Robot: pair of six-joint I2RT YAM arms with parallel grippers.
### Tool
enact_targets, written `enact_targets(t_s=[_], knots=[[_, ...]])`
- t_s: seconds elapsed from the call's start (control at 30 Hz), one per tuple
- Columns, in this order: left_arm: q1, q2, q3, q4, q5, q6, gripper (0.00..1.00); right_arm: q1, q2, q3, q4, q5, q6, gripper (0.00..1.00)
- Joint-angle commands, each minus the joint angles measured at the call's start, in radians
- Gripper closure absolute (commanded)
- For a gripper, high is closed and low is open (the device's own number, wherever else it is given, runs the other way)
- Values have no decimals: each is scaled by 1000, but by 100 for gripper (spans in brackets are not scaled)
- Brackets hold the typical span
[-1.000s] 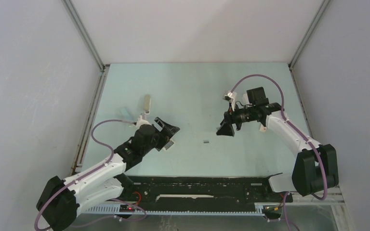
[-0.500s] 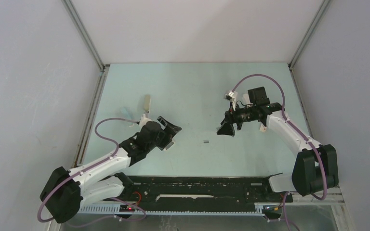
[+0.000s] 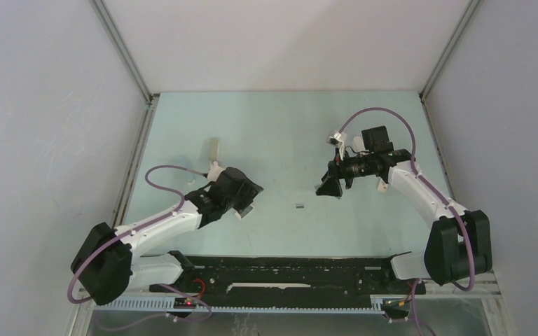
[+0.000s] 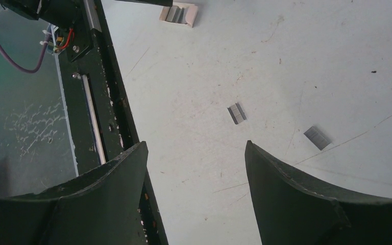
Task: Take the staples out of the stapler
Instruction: Adjust the staple in the staple box.
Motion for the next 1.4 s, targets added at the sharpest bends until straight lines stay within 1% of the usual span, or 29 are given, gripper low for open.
enact_targets(t_s=[0.0, 0.17, 0.33, 0.63, 1.37], knots=[[-6, 2, 67, -121, -84, -28, 41, -15, -37, 0, 19, -28, 9, 21], [-8, 11, 80, -188, -98, -49, 38, -16, -35, 1, 19, -30, 10, 21], [-8, 45, 86, -204, -102, -58, 36, -16, -32, 1, 19, -31, 11, 21], [-8, 64, 107, -205, -112, -32, 35, -20, -36, 1, 19, -32, 11, 21], [-6, 64, 101, -173, -105, -17, 35, -23, -31, 1, 19, -31, 11, 21]])
